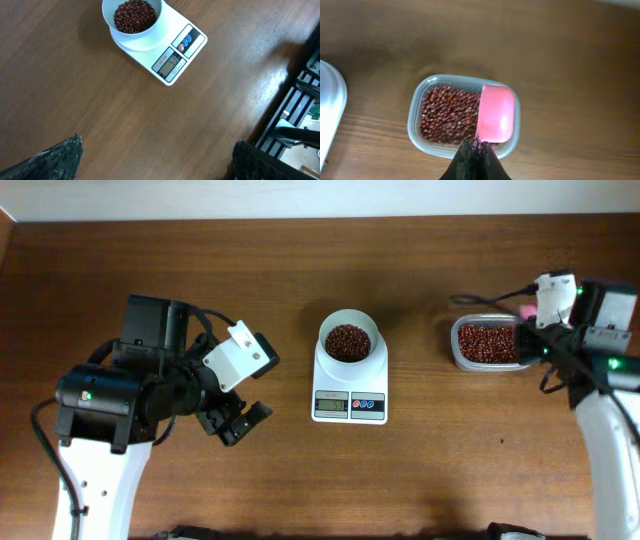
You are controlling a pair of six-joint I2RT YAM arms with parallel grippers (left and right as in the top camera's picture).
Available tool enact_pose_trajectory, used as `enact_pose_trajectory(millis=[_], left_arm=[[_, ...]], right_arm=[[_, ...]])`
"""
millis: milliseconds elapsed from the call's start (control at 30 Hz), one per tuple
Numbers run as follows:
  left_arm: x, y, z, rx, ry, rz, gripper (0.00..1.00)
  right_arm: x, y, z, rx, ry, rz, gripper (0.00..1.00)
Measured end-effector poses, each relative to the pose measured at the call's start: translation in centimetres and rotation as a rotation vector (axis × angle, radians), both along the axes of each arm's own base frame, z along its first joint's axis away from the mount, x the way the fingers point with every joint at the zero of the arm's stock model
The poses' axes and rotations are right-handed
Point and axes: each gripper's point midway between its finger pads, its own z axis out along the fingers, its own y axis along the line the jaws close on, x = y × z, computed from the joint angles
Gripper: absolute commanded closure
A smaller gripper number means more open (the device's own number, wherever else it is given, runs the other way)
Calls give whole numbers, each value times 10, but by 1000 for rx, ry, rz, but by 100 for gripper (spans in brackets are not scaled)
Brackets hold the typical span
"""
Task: Scoop and weigh 50g on scale
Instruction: 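Scoop beans from the tub and carry them over the bowl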
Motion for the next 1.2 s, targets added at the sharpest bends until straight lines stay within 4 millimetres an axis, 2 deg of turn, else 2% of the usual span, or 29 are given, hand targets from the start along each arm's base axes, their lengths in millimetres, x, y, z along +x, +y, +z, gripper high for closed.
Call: enact_pose_trajectory(millis=[67, 100, 133, 200, 300, 333, 433, 500, 533, 567, 600, 633, 700, 767, 833, 1000, 1200], left_arm=[[0, 0, 0, 0, 0, 0, 1], [0, 0, 0, 0, 0, 0, 1], [0, 0, 0, 0, 0, 0, 1], [0, 0, 0, 0, 0, 0, 1], [0, 0, 0, 0, -2, 0, 1], [0, 0, 0, 0, 0, 0, 1], [0, 0, 0, 1, -1, 0, 1], [0, 0, 0, 1, -1, 0, 1], [0, 0, 0, 1, -1, -2, 1], [0, 0, 0, 1, -1, -2, 1], [0, 0, 0, 1, -1, -2, 1], [0, 0, 0, 1, -1, -2, 1], [0, 0, 0, 1, -2, -2, 1], [0, 0, 0, 1, -2, -2, 1], [0, 0, 0, 1, -1, -2, 1], [0, 0, 0, 1, -1, -2, 1], [0, 0, 0, 1, -1, -2, 1]], right_arm=[[4, -7, -28, 73, 74, -19, 96], [8, -8, -51, 133, 133, -20, 96], [11, -3, -63, 197, 156, -2, 96], [17, 8, -65, 270, 140, 45, 96], [43, 38, -33, 408, -32, 203, 96], [52, 51, -12, 460, -124, 294, 96], [50, 84, 26, 607, -248, 510, 96], [41, 106, 39, 735, -234, 573, 96], [40, 109, 39, 763, -220, 565, 96], [34, 129, 42, 812, -190, 607, 96], [29, 160, 43, 864, -128, 632, 96], [29, 174, 43, 881, -99, 623, 96], [32, 200, 38, 870, -61, 590, 96], [26, 241, 34, 856, -14, 588, 96], [23, 260, 27, 826, 9, 557, 96], [32, 263, 15, 759, 8, 440, 96], [43, 254, -7, 634, -6, 314, 96]])
